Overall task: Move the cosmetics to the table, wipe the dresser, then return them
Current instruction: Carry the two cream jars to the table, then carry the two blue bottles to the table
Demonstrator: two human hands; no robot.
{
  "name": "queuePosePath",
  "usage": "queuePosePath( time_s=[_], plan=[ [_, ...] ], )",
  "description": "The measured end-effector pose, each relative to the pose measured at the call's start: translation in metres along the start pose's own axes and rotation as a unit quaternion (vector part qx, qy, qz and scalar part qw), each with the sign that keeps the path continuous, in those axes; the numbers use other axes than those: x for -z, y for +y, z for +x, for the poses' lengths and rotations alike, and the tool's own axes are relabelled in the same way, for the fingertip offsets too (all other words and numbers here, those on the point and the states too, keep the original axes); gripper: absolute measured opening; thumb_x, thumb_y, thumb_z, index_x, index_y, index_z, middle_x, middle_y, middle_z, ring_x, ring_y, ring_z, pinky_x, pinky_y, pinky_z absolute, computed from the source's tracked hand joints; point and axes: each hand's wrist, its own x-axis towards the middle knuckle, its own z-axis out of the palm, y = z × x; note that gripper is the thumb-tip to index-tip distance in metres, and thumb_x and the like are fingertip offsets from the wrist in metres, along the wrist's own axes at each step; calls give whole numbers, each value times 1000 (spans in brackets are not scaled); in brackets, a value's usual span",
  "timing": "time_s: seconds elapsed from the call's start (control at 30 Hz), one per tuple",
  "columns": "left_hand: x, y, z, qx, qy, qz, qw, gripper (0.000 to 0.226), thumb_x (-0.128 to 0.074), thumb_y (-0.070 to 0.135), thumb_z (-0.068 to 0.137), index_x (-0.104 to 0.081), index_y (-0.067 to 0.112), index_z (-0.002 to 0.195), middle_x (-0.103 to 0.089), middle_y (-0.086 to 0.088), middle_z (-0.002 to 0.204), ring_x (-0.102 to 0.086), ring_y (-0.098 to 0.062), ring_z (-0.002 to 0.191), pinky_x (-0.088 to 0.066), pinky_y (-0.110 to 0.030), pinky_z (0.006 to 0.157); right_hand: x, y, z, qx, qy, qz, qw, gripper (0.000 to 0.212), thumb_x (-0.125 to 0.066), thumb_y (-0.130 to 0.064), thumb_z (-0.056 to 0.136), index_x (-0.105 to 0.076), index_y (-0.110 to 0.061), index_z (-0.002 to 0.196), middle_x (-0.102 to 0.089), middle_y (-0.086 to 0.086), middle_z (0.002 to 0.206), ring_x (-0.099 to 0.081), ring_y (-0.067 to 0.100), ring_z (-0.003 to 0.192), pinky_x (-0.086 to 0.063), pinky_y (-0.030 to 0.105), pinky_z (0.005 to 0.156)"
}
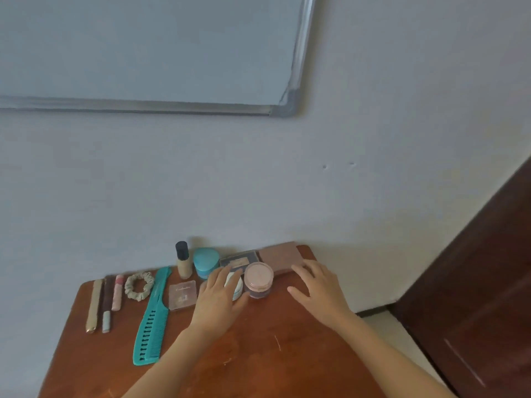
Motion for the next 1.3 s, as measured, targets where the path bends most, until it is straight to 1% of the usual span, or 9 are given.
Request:
queuePosePath(
  time_s=[0.33, 0.5, 0.63, 0.7, 0.77, 0.87, 0.93, 1.17, 1.3],
  plan=[
    [32, -45, -33, -181, -47, -2, 982, 57, -30, 53, 91, -34, 24, 139, -29, 0, 149, -21, -21, 138, -20, -40, 112, -14, -93, -99, -209, 69, 32, 975, 54, -33, -53, 93, -31, -28, 141, -24, -2, 151, -16, 14, 140, -13, 32, 112],
    [20, -1, -73, -291, -120, -13, 949, 59, -24, 56, 91, -25, 28, 142, -19, 4, 153, -11, -17, 141, -14, -37, 114, -2, -89, -192, -322, 104, 26, 941, 94, -1, -69, 63, -36, -27, 139, -31, -1, 147, -24, 16, 136, -18, 34, 110],
    [6, 56, -130, -393, -176, -23, 902, 56, -22, 53, 94, -21, 28, 143, -12, 6, 154, -3, -17, 142, -8, -36, 116, 8, -94, -296, -417, 170, -8, 893, 86, -9, -71, 75, -55, -20, 126, -50, 6, 133, -45, 25, 125, -34, 43, 102],
    [1, 84, -170, -455, -175, -21, 873, 78, -3, 64, 79, -23, 25, 143, -15, 4, 153, -6, -18, 142, -10, -35, 114, 9, -108, -359, -472, 164, -31, 866, 78, -9, -69, 82, -60, -23, 119, -57, 3, 124, -54, 24, 116, -44, 43, 93],
    [-5, 113, -217, -486, -197, -45, 850, 94, 1, 63, 64, -30, 18, 141, -27, -2, 149, -17, -21, 140, -17, -36, 112, 8, -129, -427, -511, 175, -40, 841, 69, -10, -62, 92, -66, -25, 104, -66, 2, 105, -66, 23, 95, -54, 38, 72],
    [-14, 151, -303, -549, -196, -83, 808, 73, -25, 54, 73, -58, 8, 119, -59, -13, 123, -54, -33, 116, -43, -47, 93, -1, -166, -534, -573, 178, -65, 797, 50, -28, -55, 89, -68, -25, 95, -69, 3, 95, -69, 23, 84, -55, 35, 62],
    [-26, 165, -366, -582, -211, -86, 781, 56, -35, 47, 77, -66, 10, 105, -67, -11, 108, -64, -32, 98, -51, -47, 77, -3, -197, -605, -620, 171, -75, 762, 49, -33, -55, 84, -69, -23, 93, -69, 4, 95, -68, 25, 84, -54, 36, 61],
    [-37, 192, -548, -705, -217, -96, 669, 42, -34, 49, 83, -58, 20, 101, -68, -2, 97, -63, -22, 91, -55, -32, 63, -23, -288, -797, -736, 214, -88, 637, 51, -42, -52, 76, -71, -16, 100, -67, 14, 102, -64, 37, 95, -51, 48, 72],
    [-32, 223, -609, -723, -273, -128, 622, 60, -30, 51, 80, -60, 12, 114, -61, -11, 118, -56, -34, 108, -48, -45, 83, -20, -320, -850, -759, 249, -101, 593, 50, -50, -50, 80, -64, -16, 115, -59, 14, 121, -52, 36, 116, -42, 49, 90]
  ],
)
